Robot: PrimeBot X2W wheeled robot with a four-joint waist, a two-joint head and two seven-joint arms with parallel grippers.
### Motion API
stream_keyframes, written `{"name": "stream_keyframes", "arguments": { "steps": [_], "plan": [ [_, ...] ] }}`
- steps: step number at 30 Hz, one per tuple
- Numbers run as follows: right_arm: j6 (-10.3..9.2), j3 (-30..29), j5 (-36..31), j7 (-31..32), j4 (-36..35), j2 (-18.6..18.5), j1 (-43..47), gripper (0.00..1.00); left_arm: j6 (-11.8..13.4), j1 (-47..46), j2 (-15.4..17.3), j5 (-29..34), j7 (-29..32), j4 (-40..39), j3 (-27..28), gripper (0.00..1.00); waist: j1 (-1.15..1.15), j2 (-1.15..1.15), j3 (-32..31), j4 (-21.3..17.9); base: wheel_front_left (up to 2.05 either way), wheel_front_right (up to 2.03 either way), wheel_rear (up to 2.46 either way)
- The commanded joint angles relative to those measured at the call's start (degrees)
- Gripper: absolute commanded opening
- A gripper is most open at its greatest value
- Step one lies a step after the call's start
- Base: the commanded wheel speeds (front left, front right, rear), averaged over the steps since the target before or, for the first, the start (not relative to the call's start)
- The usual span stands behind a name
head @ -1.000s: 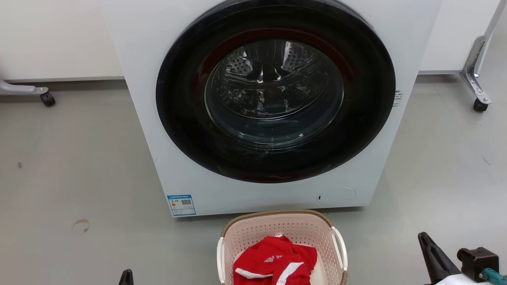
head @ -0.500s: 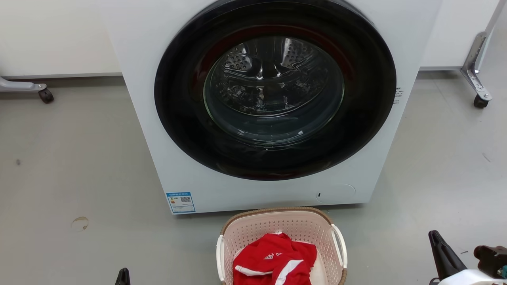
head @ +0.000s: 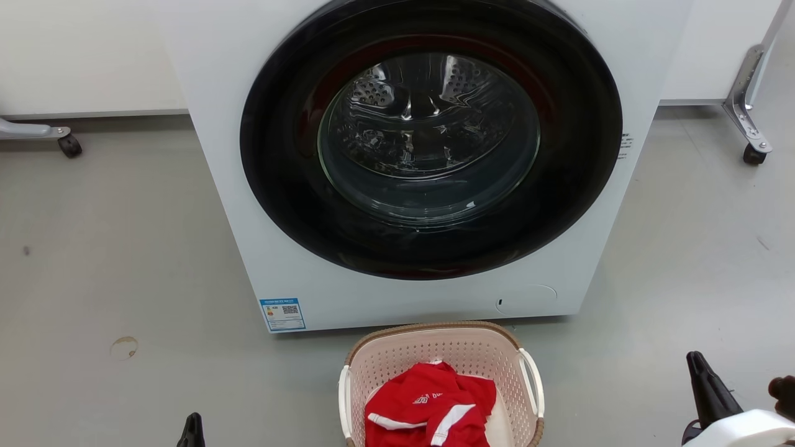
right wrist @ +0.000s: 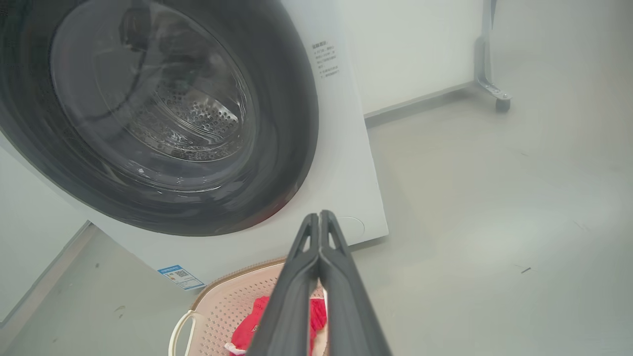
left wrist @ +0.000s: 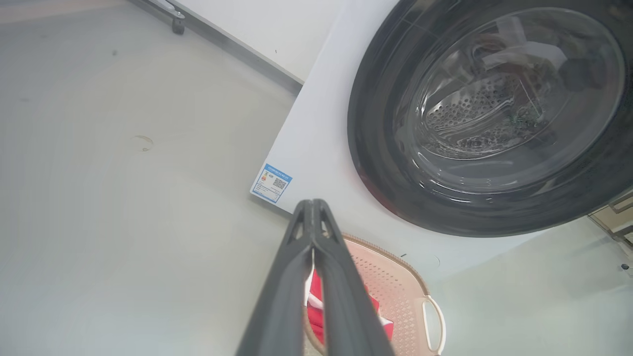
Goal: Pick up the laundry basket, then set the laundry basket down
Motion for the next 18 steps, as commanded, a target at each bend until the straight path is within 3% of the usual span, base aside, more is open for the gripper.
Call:
{"name": "stream_keyframes", "arguments": {
  "steps": [1,18],
  "plan": [
    [-0.05,-0.6,1.9,0.4,-1.7,-1.4,-3.4,0.00,-0.6,-3.1,0.4,-1.6,0.2,-1.6,1.2,0.00,-0.01,0.00,0.1,0.0,0.00,0.00,0.00],
    [-0.08,-2.5,12.9,2.9,-2.1,-1.4,-4.6,0.00,-2.1,-5.0,-0.2,-11.4,3.0,-1.9,3.1,0.00,-0.01,0.00,0.7,-0.1,0.00,0.00,0.00]
  ]
}}
